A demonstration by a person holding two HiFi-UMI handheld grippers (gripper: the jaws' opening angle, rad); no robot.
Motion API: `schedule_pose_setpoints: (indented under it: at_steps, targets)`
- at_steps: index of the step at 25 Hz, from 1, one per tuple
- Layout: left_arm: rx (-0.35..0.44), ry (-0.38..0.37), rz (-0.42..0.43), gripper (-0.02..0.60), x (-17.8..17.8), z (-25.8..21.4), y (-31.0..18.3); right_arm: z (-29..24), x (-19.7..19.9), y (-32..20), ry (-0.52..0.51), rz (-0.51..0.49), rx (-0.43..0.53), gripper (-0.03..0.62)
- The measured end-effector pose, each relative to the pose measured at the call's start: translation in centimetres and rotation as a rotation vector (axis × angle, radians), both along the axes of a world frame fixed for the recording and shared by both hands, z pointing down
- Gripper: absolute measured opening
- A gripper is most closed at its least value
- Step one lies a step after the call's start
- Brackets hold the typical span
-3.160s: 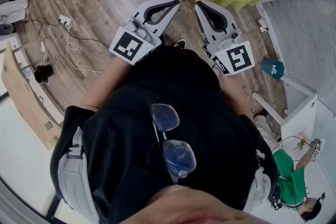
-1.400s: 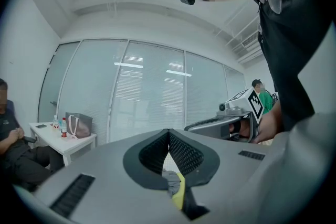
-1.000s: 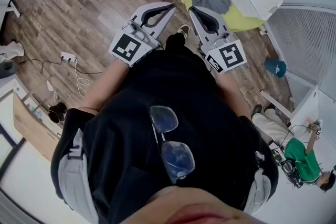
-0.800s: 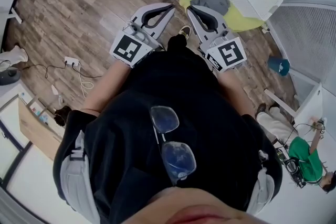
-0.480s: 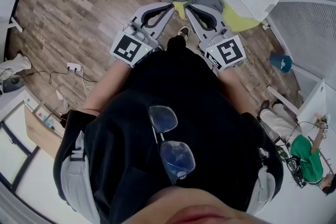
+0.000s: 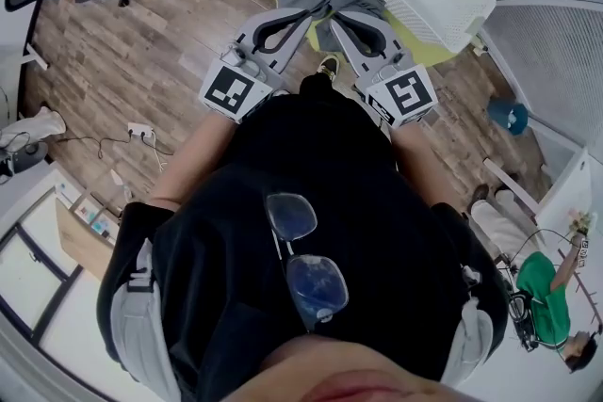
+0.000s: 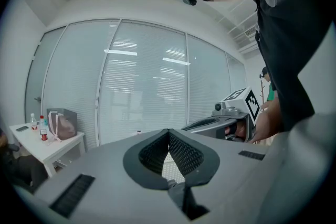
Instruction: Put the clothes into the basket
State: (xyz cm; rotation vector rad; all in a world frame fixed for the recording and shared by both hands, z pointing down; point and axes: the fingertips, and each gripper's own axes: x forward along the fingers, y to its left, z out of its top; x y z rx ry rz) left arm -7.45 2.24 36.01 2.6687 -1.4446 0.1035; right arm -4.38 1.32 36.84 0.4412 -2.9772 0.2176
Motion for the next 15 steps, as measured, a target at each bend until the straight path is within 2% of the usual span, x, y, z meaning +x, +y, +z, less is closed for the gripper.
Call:
schedule_pose_setpoints:
  at_steps: [5,13,15]
  targets:
    - [-0.018,0.011,0.006,0.011,1.4,0.2,-2.8,1.0,1.4,-2.7,-0.002,-0.002,-0.024,0.028]
    - [-0.039,-0.039,0.007,0.011,3.0,0.8,-5.2,1.9,3.3,-5.0,-0.002,0.0,-0.042,0.028]
    - [-0.033,-0.022,0.013,0.011,3.3,0.8,-5.8,2.2,3.7,-5.5,0.004,0.008,-0.046,0.028]
